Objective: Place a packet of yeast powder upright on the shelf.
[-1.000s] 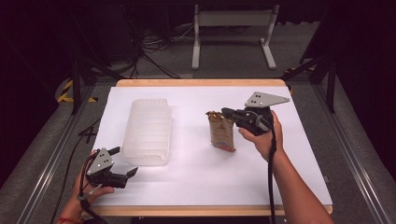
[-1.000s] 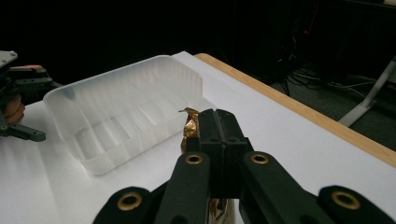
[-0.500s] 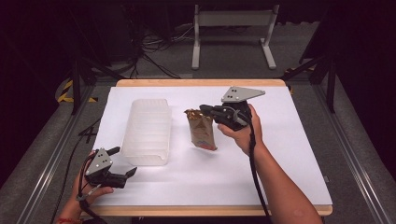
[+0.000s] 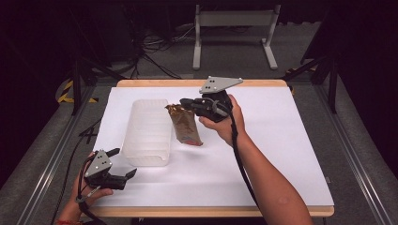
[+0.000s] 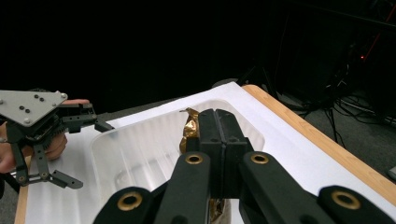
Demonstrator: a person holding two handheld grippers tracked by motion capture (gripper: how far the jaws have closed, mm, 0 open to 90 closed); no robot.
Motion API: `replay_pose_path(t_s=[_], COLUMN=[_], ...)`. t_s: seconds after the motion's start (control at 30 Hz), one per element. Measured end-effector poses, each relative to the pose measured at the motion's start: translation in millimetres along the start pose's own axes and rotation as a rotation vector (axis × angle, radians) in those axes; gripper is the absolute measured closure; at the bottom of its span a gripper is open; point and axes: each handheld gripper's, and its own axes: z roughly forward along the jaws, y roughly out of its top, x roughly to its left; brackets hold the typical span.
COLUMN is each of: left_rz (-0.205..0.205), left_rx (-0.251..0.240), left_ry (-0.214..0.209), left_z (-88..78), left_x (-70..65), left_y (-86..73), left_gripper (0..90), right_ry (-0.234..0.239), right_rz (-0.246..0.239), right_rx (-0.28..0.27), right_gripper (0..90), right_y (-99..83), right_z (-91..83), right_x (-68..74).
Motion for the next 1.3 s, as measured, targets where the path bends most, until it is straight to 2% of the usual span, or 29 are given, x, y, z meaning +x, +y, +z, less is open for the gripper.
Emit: replay_pose_path(t_s=[0.43,0.87,1.3], left_rz=[-0.010,-0.011,-0.011], left_rx=[-0.005,-0.006,-0.009], left_ry=[0.007,0.007,0.004], left_z=[-3.5,-5.2,-6.4], left_x=[1.3,1.6,1.9], left_y=[-2.4,-3.3,-4.2], left_gripper=[5.2,5.2,5.2], right_ry=[0.042,0.087,0.145], right_rz=[-0.028,-0.040,-0.053], right_rx=[-0.021,-0.045,-0.053], right_gripper=[90.0,90.0,90.0], right_y=[25.8,44.9,49.6], right_z=[31.1,50.7,79.3], right_x=[10.0,17.0,22.9])
